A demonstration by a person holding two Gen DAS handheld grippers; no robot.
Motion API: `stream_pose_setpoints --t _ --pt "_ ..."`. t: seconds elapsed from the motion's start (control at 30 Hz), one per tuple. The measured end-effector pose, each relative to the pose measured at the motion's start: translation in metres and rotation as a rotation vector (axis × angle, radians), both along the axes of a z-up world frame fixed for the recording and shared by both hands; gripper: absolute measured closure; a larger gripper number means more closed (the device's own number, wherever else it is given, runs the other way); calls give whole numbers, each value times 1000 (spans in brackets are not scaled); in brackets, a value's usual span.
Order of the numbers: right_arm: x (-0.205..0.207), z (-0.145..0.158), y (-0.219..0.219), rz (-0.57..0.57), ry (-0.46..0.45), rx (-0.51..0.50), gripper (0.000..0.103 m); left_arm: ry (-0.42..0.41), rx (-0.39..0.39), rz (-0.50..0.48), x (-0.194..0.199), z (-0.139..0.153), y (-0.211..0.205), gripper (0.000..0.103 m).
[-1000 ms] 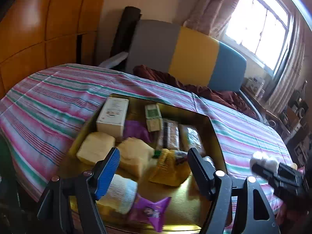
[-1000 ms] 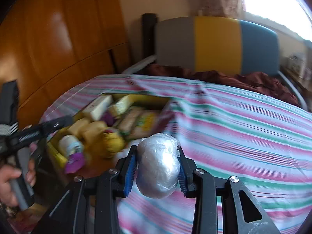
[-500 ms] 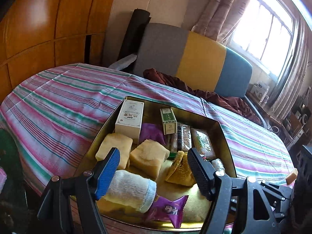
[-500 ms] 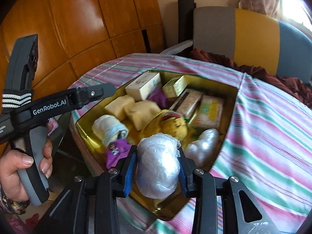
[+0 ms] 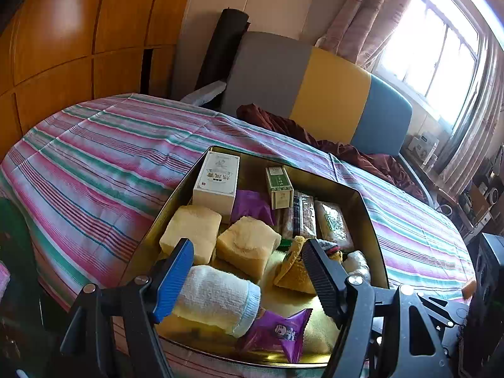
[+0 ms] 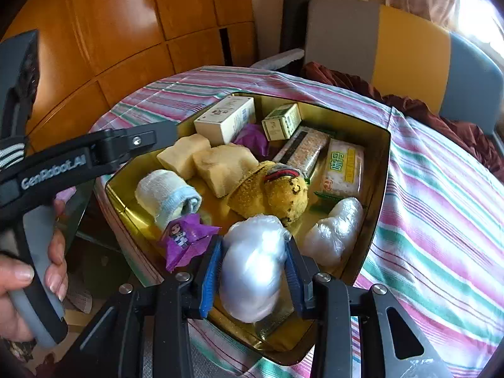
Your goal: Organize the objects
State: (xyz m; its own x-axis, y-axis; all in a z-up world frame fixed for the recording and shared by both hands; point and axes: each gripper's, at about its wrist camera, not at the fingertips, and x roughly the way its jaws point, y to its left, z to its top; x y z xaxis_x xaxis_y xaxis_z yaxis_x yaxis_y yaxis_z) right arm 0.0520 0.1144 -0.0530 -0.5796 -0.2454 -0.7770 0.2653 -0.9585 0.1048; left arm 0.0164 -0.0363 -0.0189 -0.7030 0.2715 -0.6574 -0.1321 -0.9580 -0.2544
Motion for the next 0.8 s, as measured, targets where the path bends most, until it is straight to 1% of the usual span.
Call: stream_pose_setpoints --t 0.13,0.23,0.27,0.3,0.43,0.5,0.6,0.7,0.8 --pt "-1 -1 0 -14 -9 1 63 -3 2 4 -1 -1 -1 30" --pt "1 -3 -2 -11 -14 -2 55 -6 3 6 -1 -2 -2 30" --pt "1 -3 -2 -13 -14 -2 49 -8 4 5 -1 -2 -2 30" --pt "2 -2 -1 -17 -11 -6 45 -8 5 6 -1 -3 -2 30" --pt "3 0 1 -30 -1 -7 38 2 -2 6 2 -1 -1 30" --pt "3 3 2 -37 10 -8 32 14 -38 19 4 2 2 30" --pt "4 7 4 -46 28 -4 28 21 -81 31 4 4 6 30" --pt "4 11 5 -57 45 7 24 27 -68 32 5 6 4 30" --pt "4 16 10 -76 66 11 19 19 -89 46 4 9 4 30"
